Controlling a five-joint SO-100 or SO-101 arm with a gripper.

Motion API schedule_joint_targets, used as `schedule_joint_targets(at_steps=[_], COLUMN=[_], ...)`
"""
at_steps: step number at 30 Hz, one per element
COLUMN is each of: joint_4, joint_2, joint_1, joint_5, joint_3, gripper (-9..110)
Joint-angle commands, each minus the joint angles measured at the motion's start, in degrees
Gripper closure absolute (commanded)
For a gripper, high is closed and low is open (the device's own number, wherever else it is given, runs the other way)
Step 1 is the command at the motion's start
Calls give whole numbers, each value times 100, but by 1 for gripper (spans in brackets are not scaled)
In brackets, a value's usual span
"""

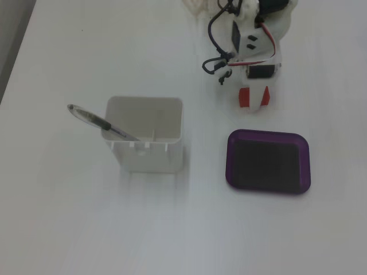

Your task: Pick up the red cube and place it in the box.

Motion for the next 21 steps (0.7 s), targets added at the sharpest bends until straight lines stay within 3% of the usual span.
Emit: schedule_joint_targets(at_steps=[1,6,12,21], joint_4=[-26,-132,-281,-18], joint_2=[44,26,26,721], joint_1=[-167,-211,-211,-290], joint_5=[44,-9,0,-26], joint_3=[-193,-167,-149,-1169], gripper=[80,83,102,102])
